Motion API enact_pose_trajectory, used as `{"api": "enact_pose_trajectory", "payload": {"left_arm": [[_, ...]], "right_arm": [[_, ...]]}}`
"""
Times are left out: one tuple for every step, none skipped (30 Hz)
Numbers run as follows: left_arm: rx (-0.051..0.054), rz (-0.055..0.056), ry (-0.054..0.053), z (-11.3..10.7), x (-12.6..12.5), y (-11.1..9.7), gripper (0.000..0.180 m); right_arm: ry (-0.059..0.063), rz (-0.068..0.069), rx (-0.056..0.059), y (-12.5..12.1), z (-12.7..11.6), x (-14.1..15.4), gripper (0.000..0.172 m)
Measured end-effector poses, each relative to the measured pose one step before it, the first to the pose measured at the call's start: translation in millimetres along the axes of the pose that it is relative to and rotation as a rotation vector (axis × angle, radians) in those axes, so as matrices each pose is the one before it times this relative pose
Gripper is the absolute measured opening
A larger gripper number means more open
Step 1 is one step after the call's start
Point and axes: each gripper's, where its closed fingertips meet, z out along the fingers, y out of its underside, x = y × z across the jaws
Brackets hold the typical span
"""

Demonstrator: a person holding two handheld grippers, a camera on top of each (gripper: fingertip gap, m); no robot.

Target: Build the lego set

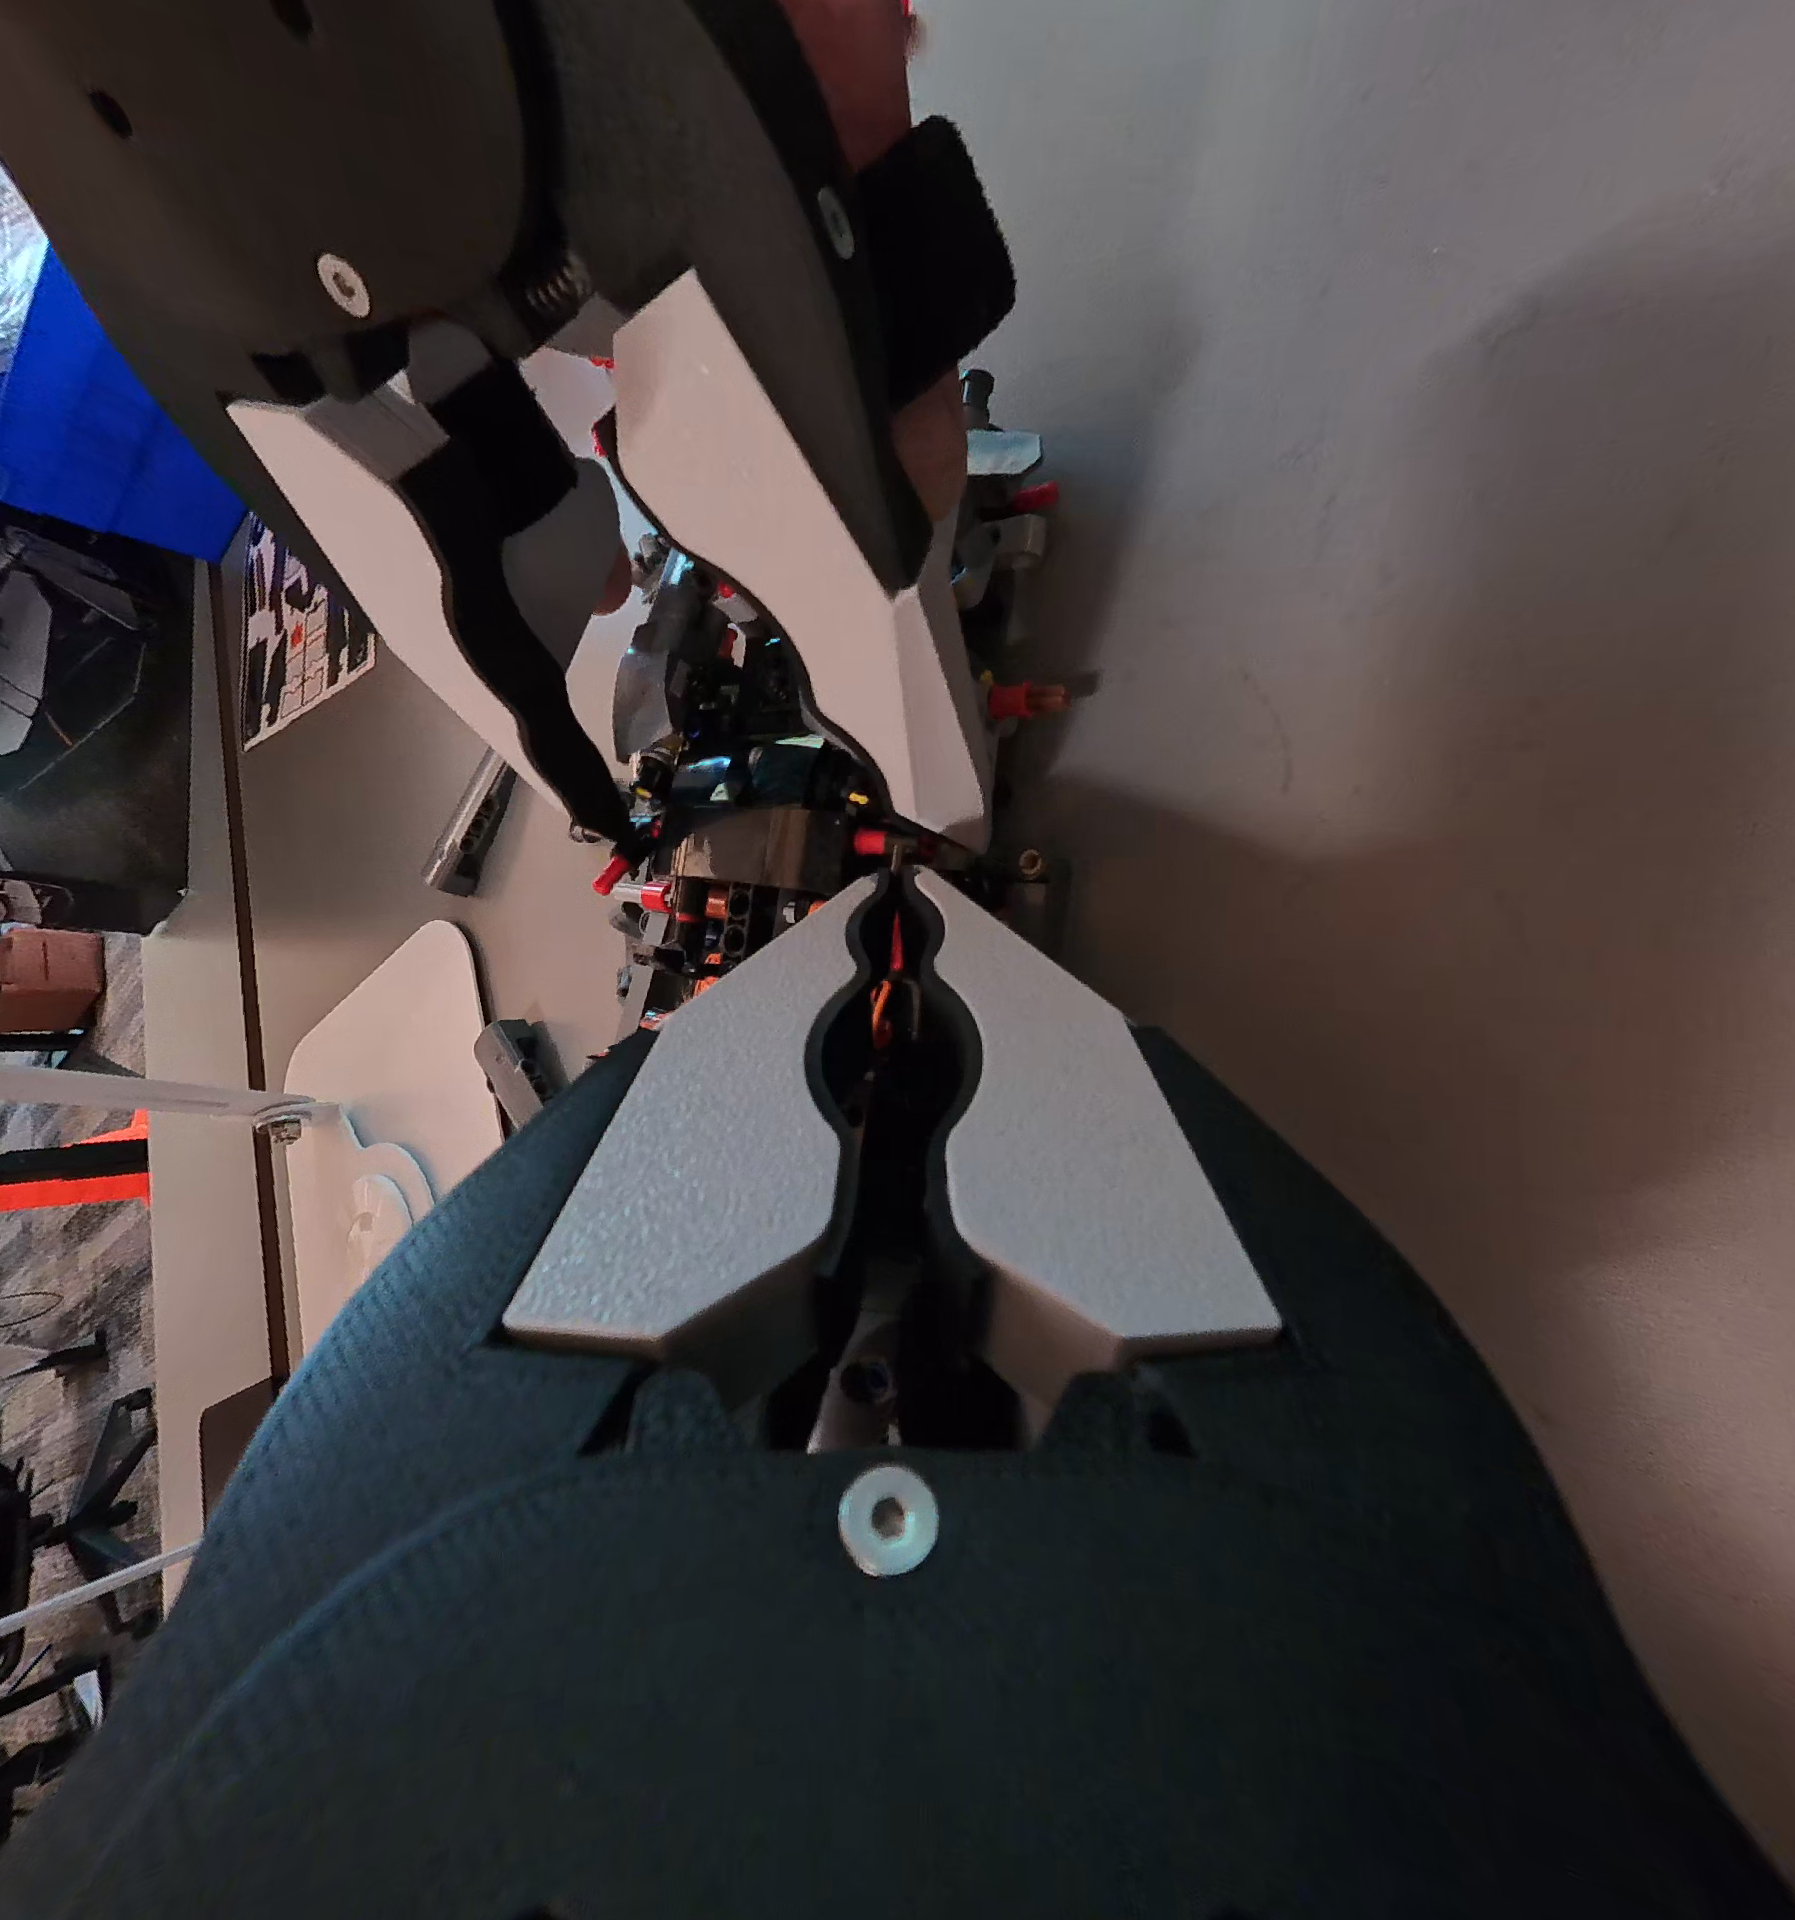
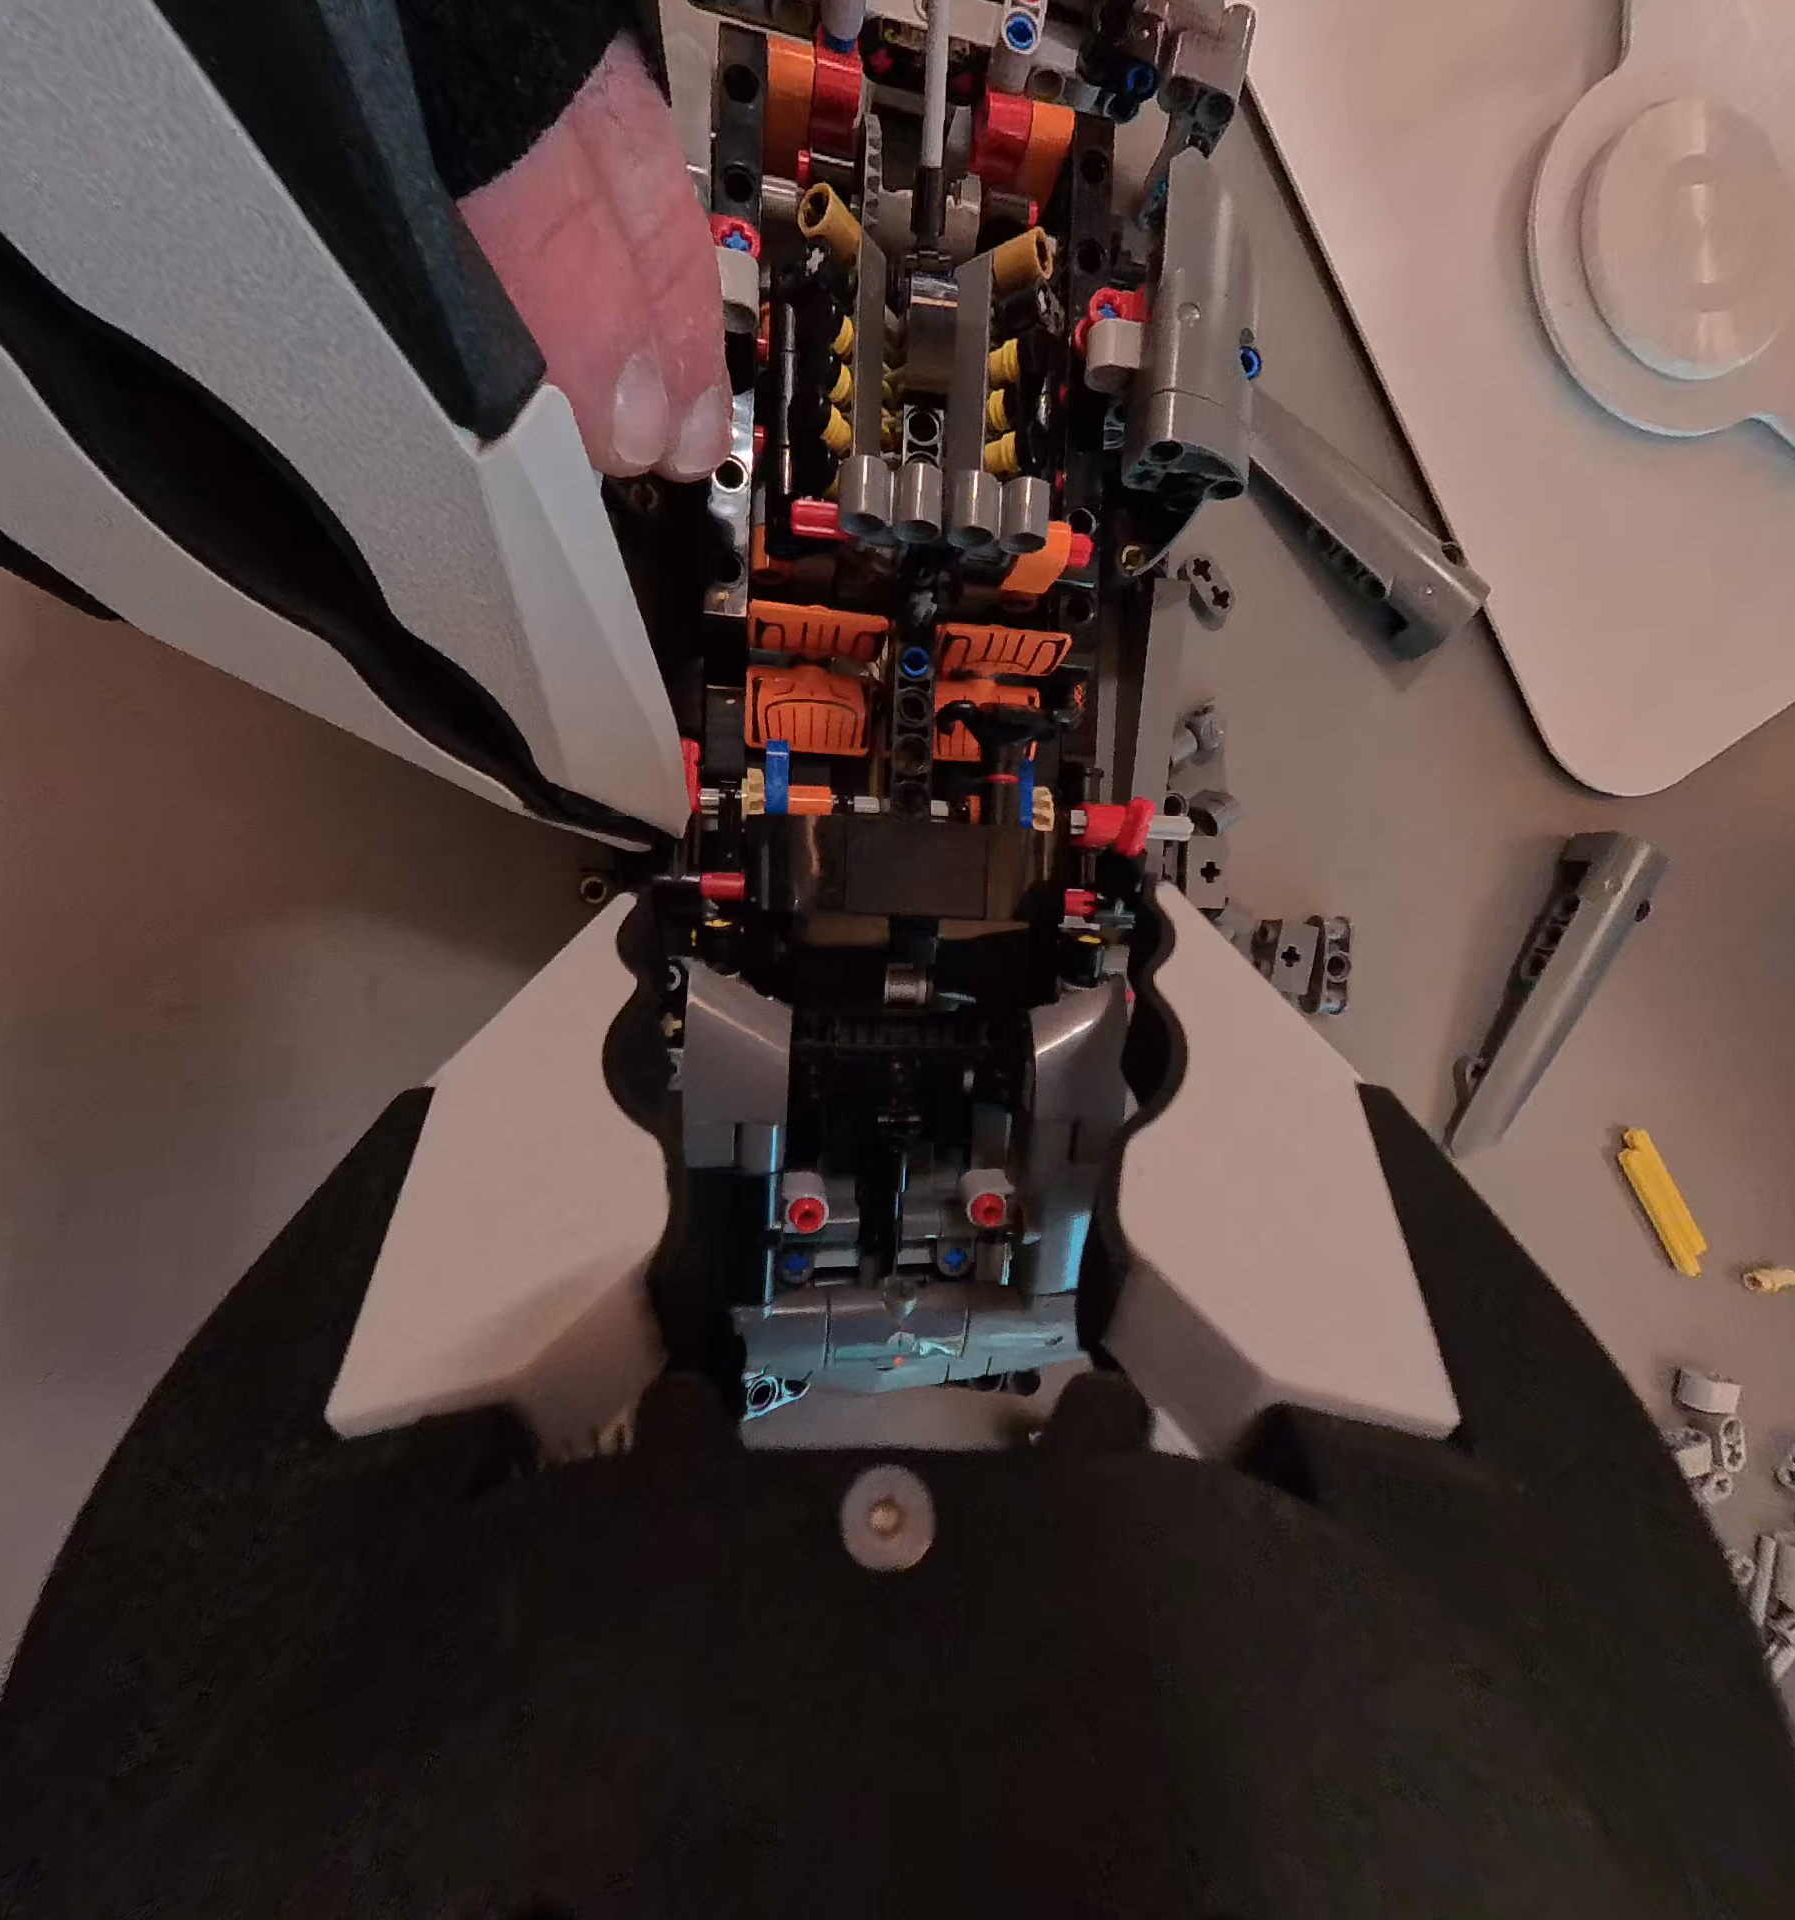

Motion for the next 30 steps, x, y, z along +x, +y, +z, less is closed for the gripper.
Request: {"api": "enact_pose_trajectory", "payload": {"left_arm": [[0.0009, -0.0019, 0.0009, 0.01, -0.02, 0.05, 0.0], [0.0006, -0.0015, 0.0006, 0.04, -0.03, -0.04, 0.0], [0.0001, -0.0002, 0.0001, 0.06, -0.13, 0.09, 0.0], [-0.0003, -0.0008, 0.0006, -0.05, 0.0, 0.04, 0.0], [-0.0008, -0.0004, -0.0008, 0.07, -0.26, 0.15, 0.0], [-0.0012, 0.0007, -0.001, -0.09, -0.12, 0.29, 0.0], [0.0004, -0.0007, 0.0004, 0.06, 0.03, -0.01, 0.0], [0.0006, -0.0009, 0.0006, -0.02, 0.09, -0.14, 0.0], [-0.0005, 0.0007, -0.0002, 0.1, -0.04, 0.06, 0.0], [-0.0004, 0.0008, 0.0002, -0.03, -0.02, 0.05, 0.0], [0.0004, -0.0004, 0.0004, -0.04, 0.03, -0.1, 0.0], [0.0, -0.0003, -0.0002, 0.03, -0.09, 0.05, 0.0], [0.0004, 0.0, 0.0004, -0.04, 0.07, 0.01, 0.0], [0.0001, -0.0001, -0.0001, -0.07, 0.01, 0.06, 0.0], [-0.0008, 0.0007, -0.0002, 0.01, -0.02, 0.16, 0.0], [0.0002, 0.0002, 0.001, -0.15, 0.18, -0.06, 0.0], [0.0002, -0.0005, 0.0013, -0.09, 0.09, 0.04, 0.0], [-0.0002, 0.0005, -0.0001, -0.02, -0.04, 0.03, 0.0], [0.0007, -0.0004, 0.0001, 0.05, 0.03, -0.1, 0.0], [0.0002, -0.0002, 0.0007, -0.03, 0.05, 0.1, 0.0], [0.0001, 0.0003, 0.0005, -0.13, 0.01, 0.0, 0.0], [0.0001, -0.001, 0.0004, -0.03, 0.0, -0.02, 0.0], [-0.0003, -0.0003, 0.0002, -0.02, 0.05, 0.04, 0.0], [-0.0002, 0.0006, 0.0001, -0.04, 0.05, -0.02, 0.0], [-0.0004, -0.0001, 0.0003, 0.0, -0.03, 0.1, 0.0], [0.0003, -0.0006, 0.0005, -0.09, -0.01, 0.03, 0.0], [0.0002, -0.0004, 0.0, -0.02, -0.1, -0.03, 0.0], [0.0003, 0.0001, 0.0005, 0.09, 0.12, 0.01, 0.0], [0.0009, -0.0008, 0.0006, -0.11, -0.03, -0.12, 0.0], [-0.0004, -0.0003, 0.0001, 0.13, 0.0, 0.1, 0.0]], "right_arm": [[-0.0014, -0.0011, 0.0018, 0.0, 0.48, 0.02, 0.088], [-0.0008, -0.0024, 0.0022, -0.07, 0.36, 0.05, 0.088], [0.0003, -0.0038, 0.0027, -0.32, 0.09, 0.03, 0.088], [-0.0002, -0.0028, 0.0026, -0.19, 0.16, 0.0, 0.088], [0.0001, -0.0014, 0.0034, -0.24, 0.2, 0.06, 0.088], [0.0, -0.001, 0.0034, -0.23, 0.11, 0.17, 0.087], [-0.0002, -0.003, 0.0024, 0.05, -0.02, -0.1, 0.087], [-0.0003, -0.0032, 0.0006, 0.0, -0.09, -0.18, 0.087], [-0.0014, -0.0012, -0.0003, 0.08, 0.09, -0.04, 0.087], [-0.0019, -0.0017, -0.0001, -0.01, 0.03, -0.05, 0.087], [-0.0017, -0.0006, -0.0003, 0.08, 0.09, -0.12, 0.087], [-0.0014, 0.0006, -0.0003, 0.0, 0.05, -0.05, 0.086], [-0.0008, -0.0014, 0.0005, -0.07, 0.03, -0.01, 0.086], [-0.0004, 0.0007, 0.0003, 0.05, -0.03, -0.07, 0.086], [0.0, 0.002, -0.0002, -0.02, 0.14, -0.1, 0.086], [0.0007, -0.0037, 0.0004, -0.2, 0.0, -0.21, 0.086], [0.0006, -0.0039, 0.0006, -0.1, 0.05, -0.19, 0.085], [0.0002, -0.0004, 0.0005, -0.03, -0.03, -0.13, 0.086], [0.0006, -0.0014, 0.0004, 0.04, 0.04, -0.02, 0.085], [0.0007, -0.0015, 0.0004, -0.1, 0.01, -0.01, 0.085], [0.0, -0.0006, 0.0004, -0.02, -0.04, -0.15, 0.085], [-0.0004, -0.0002, -0.0004, -0.02, 0.02, -0.08, 0.085], [0.0005, -0.0019, -0.0009, -0.08, 0.0, -0.08, 0.085], [0.0005, -0.0011, -0.0004, -0.08, 0.0, -0.1, 0.085], [-0.0006, 0.0012, 0.0005, -0.09, 0.07, -0.07, 0.085], [-0.0005, -0.0002, 0.0012, -0.14, -0.04, -0.01, 0.084], [0.0003, 0.0002, 0.0012, 0.01, -0.04, -0.01, 0.084], [0.0007, -0.0011, 0.0006, -0.04, -0.05, -0.1, 0.084], [0.0004, -0.0023, -0.0001, -0.03, -0.03, -0.01, 0.084], [0.0003, -0.0018, -0.0008, -0.01, -0.03, -0.08, 0.084]]}}
